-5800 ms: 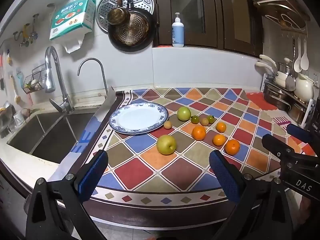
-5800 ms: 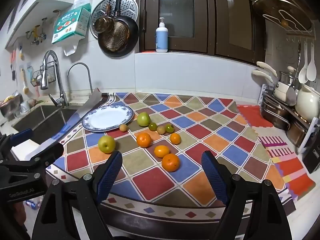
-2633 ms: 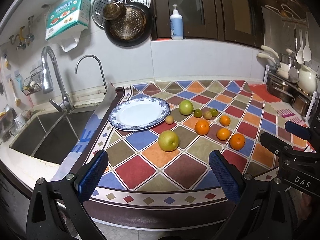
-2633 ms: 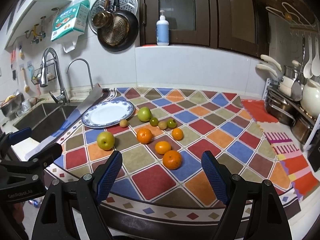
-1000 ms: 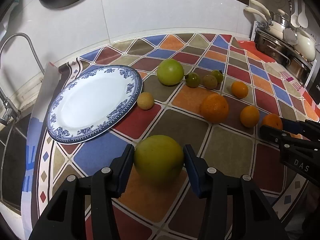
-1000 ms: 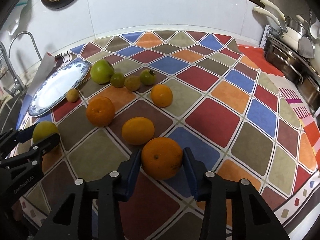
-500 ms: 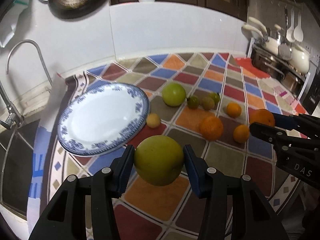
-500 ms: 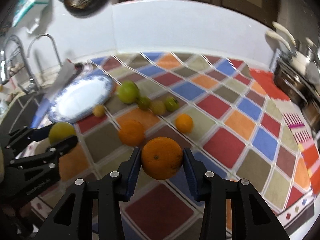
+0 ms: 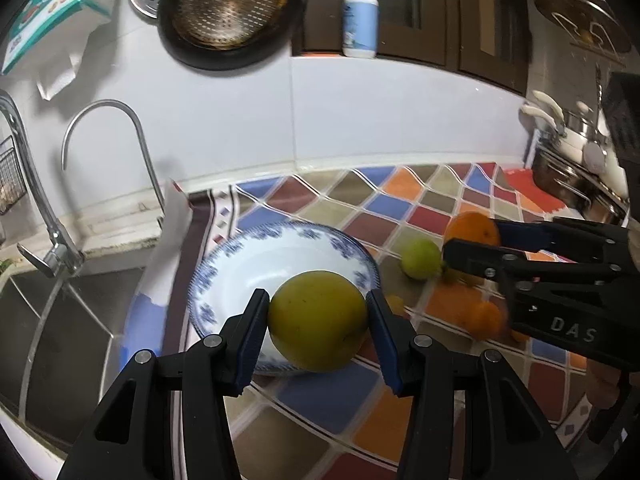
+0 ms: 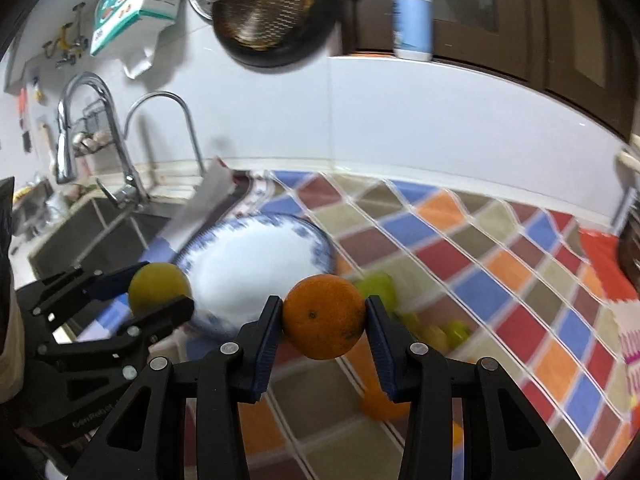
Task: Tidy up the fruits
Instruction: 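Carry the pear onto the plate and open the left gripper while the right gripper places the orange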
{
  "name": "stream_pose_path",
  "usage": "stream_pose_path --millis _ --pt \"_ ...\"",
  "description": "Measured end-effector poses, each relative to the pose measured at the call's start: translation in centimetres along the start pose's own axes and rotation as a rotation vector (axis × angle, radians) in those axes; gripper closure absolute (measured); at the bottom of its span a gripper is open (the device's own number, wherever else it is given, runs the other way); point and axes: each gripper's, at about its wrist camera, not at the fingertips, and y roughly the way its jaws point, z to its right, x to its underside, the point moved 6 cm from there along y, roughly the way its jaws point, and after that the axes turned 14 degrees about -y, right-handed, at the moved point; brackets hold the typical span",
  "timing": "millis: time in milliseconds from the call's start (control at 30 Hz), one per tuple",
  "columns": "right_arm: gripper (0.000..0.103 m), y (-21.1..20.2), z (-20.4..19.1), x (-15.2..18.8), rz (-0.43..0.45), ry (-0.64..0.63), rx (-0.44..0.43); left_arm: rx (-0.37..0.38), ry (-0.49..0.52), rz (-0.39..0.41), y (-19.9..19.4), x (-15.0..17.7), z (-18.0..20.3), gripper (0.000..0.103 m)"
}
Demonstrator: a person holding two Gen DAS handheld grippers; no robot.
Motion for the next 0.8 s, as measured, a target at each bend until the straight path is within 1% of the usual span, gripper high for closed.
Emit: stream_pose_path --millis 167,300,467,533,600,733,800 --pt "0.06 3.2 -1.4 -3.1 0.01 -0.033 -0.041 -0.018 -0.002 0.021 1.3 -1.8 -2.2 0.054" --pt "0.06 5.9 -1.8 -5.1 -0.001 -0.036 -0.068 -0.019 -0.012 0.017 3.0 -3.1 -3.7 0.054" --pt "0.06 10.2 -1.7 -7.1 -0.068 -0.039 -0.106 -0.031 -0.008 0.006 6.1 -4.5 -5.3 0.054" --pt "0.06 11.7 -1.8 -7.5 -0.089 -0.054 -0.126 -0.03 -0.014 -0.017 7.7 -4.8 -5.9 0.054" --pt "0.06 13.4 -1.8 -7.7 -0.118 -0.062 -0.124 -0.028 -0.016 -0.038 9.1 -4.9 -6.4 0.054" --pt "0.06 16.4 -1.6 -7.2 -0.186 -0.064 -0.158 -0.028 -0.019 -0.088 11.9 -5.0 -7.2 0.054" --pt "0.06 17.7 -1.5 -7.0 -0.215 -0.068 -0.16 -0.027 -0.022 -0.115 13.3 -4.8 -7.6 0.054"
